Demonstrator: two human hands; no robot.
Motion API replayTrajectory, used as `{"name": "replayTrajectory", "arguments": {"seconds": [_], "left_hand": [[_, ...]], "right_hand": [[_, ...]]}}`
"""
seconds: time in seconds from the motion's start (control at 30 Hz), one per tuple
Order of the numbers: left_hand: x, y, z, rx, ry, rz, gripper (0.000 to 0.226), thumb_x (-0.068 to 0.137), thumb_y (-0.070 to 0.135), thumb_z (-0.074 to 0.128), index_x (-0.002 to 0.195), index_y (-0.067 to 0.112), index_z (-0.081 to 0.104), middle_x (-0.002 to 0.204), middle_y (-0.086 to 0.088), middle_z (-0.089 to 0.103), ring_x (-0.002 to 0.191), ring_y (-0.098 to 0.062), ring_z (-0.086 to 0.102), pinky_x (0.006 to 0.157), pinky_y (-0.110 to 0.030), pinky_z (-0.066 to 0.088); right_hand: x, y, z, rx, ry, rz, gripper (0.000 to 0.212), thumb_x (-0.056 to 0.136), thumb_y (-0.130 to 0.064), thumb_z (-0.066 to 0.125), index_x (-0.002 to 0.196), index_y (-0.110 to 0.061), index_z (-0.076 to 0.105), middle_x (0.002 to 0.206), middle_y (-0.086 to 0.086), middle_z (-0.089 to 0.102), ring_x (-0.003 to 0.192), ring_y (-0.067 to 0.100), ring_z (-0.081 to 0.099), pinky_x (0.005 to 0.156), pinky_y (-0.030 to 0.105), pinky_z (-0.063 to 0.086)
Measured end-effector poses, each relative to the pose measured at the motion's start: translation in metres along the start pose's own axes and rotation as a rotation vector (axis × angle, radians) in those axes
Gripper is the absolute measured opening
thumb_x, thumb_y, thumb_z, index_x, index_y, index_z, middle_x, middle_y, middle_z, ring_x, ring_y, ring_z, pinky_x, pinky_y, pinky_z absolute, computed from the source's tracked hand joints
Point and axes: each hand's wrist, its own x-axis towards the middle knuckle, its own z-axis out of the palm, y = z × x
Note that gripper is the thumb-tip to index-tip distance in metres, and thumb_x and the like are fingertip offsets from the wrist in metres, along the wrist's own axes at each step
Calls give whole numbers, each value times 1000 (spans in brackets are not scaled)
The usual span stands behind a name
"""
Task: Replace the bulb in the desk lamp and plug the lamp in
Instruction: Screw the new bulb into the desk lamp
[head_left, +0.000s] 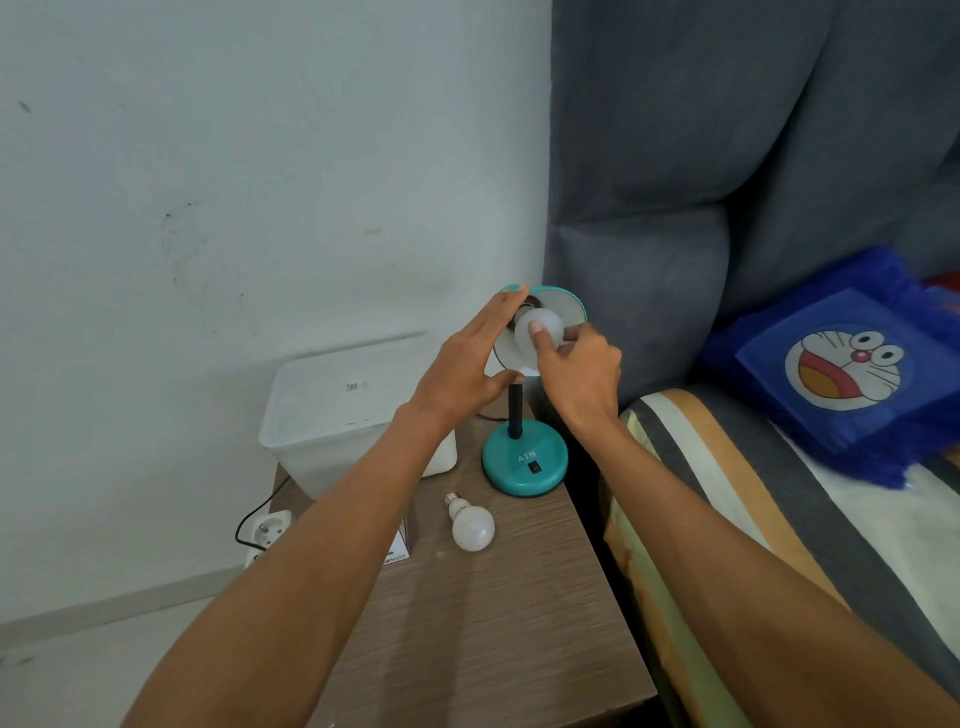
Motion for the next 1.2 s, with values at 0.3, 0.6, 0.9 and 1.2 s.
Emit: {"name": "replayTrajectory", "arguments": {"seconds": [0.3, 0.6, 0.9, 1.2], "left_hand": [[1, 2, 0, -16, 3, 16, 98, 85, 15, 86, 164, 17, 29, 167, -4, 37, 149, -25, 44, 119, -27, 39], [0, 3, 1, -4, 2, 10, 100, 83, 14, 87, 164, 19, 28, 168, -5, 36, 152, -24, 40, 121, -29, 37], [-1, 4, -1, -13, 0, -3, 100, 84, 13, 86, 164, 18, 28, 169, -5, 36, 151, -26, 42, 120, -20, 34], [-1, 6, 1, -30, -3, -7, 101, 82, 12, 87, 164, 19, 28, 169, -5, 35, 151, -27, 43, 122, -37, 40]], "right_hand": [[-5, -2, 4, -126, 20, -258, 52, 87, -39, 71, 132, -18, 53, 129, 8, 51, 109, 27, 59, 88, 37, 53], [1, -7, 1, 4, 68, -21, 54, 92, -50, 60, 127, -9, 57, 117, 11, 66, 106, 25, 64, 79, 26, 48], [-3, -1, 2, 11, 0, -6, 56, 85, -47, 71, 125, -10, 55, 116, 10, 66, 104, 25, 65, 80, 29, 51], [-3, 0, 2, -106, -18, -185, 66, 79, -32, 81, 135, -21, 48, 128, 7, 56, 106, 25, 63, 91, 42, 55]]}}
